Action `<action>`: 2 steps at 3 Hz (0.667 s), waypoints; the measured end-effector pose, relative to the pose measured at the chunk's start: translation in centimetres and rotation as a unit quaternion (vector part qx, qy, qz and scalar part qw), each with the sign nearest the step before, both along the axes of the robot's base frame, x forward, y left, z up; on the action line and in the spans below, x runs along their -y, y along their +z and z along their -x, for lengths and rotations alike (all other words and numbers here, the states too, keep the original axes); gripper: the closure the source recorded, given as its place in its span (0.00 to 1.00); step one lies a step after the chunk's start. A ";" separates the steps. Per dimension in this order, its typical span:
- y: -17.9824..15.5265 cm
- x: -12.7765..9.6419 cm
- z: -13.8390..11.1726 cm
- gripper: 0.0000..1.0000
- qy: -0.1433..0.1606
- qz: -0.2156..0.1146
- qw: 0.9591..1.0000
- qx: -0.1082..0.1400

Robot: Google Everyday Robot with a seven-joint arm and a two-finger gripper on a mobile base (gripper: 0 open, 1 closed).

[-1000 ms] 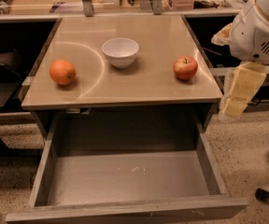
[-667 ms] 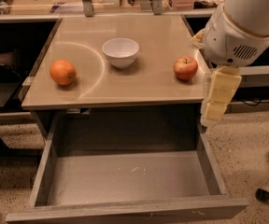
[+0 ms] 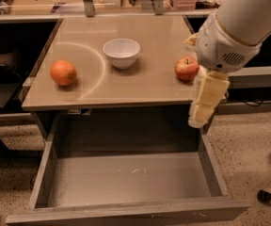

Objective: Place orange into top drawer

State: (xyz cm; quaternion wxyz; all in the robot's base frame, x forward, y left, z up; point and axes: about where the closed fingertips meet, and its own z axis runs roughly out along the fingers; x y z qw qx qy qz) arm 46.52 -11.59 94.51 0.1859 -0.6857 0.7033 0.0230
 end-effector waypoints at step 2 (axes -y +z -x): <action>0.1 -8.6 -5.2 0.00 0.045 -0.095 0.994 0.024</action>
Offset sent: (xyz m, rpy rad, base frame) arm 0.0793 0.1393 0.0141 0.2703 -0.0811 0.1797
